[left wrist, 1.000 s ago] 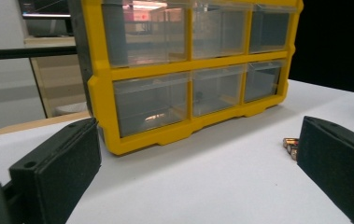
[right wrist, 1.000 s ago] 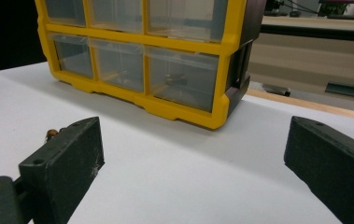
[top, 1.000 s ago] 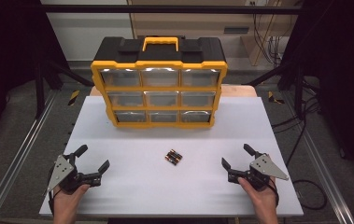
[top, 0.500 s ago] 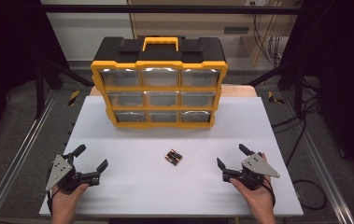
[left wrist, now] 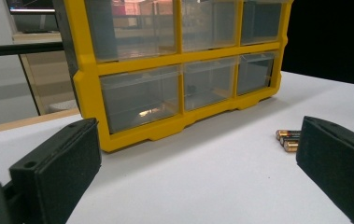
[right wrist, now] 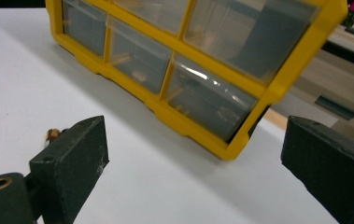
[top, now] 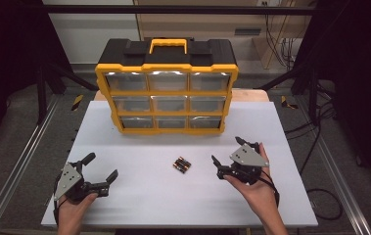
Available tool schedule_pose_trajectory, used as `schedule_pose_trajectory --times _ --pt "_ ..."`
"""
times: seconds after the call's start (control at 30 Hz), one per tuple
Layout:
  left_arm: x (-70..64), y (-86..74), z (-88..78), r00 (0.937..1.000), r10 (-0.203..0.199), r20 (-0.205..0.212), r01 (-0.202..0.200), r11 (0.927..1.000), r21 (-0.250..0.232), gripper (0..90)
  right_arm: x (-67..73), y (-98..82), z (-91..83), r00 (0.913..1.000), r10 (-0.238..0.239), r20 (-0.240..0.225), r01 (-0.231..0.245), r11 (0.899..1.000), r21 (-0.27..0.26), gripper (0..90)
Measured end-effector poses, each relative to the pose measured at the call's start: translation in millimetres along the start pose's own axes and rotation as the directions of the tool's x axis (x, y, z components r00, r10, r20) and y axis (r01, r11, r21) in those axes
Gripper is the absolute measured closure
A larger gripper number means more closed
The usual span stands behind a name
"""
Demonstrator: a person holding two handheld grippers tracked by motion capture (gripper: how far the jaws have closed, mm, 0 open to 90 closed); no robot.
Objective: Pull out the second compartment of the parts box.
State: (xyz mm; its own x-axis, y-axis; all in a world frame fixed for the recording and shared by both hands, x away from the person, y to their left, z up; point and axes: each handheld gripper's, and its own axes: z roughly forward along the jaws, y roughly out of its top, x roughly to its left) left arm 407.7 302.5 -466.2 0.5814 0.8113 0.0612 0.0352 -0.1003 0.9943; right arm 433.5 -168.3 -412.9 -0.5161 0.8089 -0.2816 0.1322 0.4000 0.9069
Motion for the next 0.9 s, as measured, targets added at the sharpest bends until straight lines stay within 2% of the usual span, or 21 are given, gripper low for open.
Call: schedule_pose_trajectory --times 0.13,0.17,0.2,0.27,0.4,0.53,0.63,0.7,0.77,0.8,0.9 --pt "-1.2 0.0 1.5 1.0000 0.007 0.003 -0.007 1.0000 0.003 0.0 -0.4 20.9 7.1 0.9975 -0.069 0.017 0.068 0.998 0.018 8.9" --pt "-1.2 0.0 1.5 1.0000 0.007 0.003 -0.007 1.0000 0.003 0.0 -0.4 20.9 7.1 0.9975 -0.069 0.017 0.068 0.998 0.018 8.9" --pt "-1.2 -0.1 2.1 1.0000 0.009 0.002 -0.009 0.9999 0.005 0.0 -1.3 28.0 11.6 0.9941 -0.105 0.027 0.105 0.994 0.030 9.0" --pt "-1.5 0.1 4.5 0.9998 0.022 -0.003 -0.022 0.9997 0.008 0.0 -2.7 33.2 16.7 0.9909 -0.131 0.030 0.130 0.991 0.041 9.4" --pt "-2.4 -0.2 5.1 0.9997 0.025 -0.003 -0.025 0.9996 0.015 0.0 -3.2 40.6 26.4 0.9864 -0.160 0.035 0.159 0.986 0.050 10.0" --pt "-3.0 1.5 1.6 0.9994 0.034 -0.010 -0.034 0.9994 0.006 0.0 2.0 47.4 33.0 0.9858 -0.167 0.017 0.166 0.986 0.033 9.6" --pt "-1.5 1.4 0.5 0.9995 0.027 -0.015 -0.027 0.9996 -0.001 0.2 4.5 51.9 35.9 0.9843 -0.174 0.029 0.173 0.984 0.036 9.7" --pt "-0.4 0.7 0.5 0.9996 0.022 -0.017 -0.022 0.9998 0.001 0.2 7.0 60.8 39.2 0.9784 -0.200 0.050 0.199 0.980 0.030 11.3" --pt "-0.3 0.6 0.5 0.9996 0.022 -0.018 -0.022 0.9998 0.002 0.1 7.4 62.9 39.7 0.9765 -0.208 0.057 0.207 0.978 0.028 11.5" --pt "-0.4 0.8 0.4 0.9996 0.023 -0.018 -0.023 0.9997 0.001 0.1 8.3 68.9 41.6 0.9721 -0.221 0.080 0.219 0.975 0.026 12.3" --pt "-1.3 1.2 0.3 0.9995 0.026 -0.016 -0.026 0.9997 0.001 0.1 9.0 75.6 46.0 0.9645 -0.246 0.096 0.243 0.969 0.047 13.2"
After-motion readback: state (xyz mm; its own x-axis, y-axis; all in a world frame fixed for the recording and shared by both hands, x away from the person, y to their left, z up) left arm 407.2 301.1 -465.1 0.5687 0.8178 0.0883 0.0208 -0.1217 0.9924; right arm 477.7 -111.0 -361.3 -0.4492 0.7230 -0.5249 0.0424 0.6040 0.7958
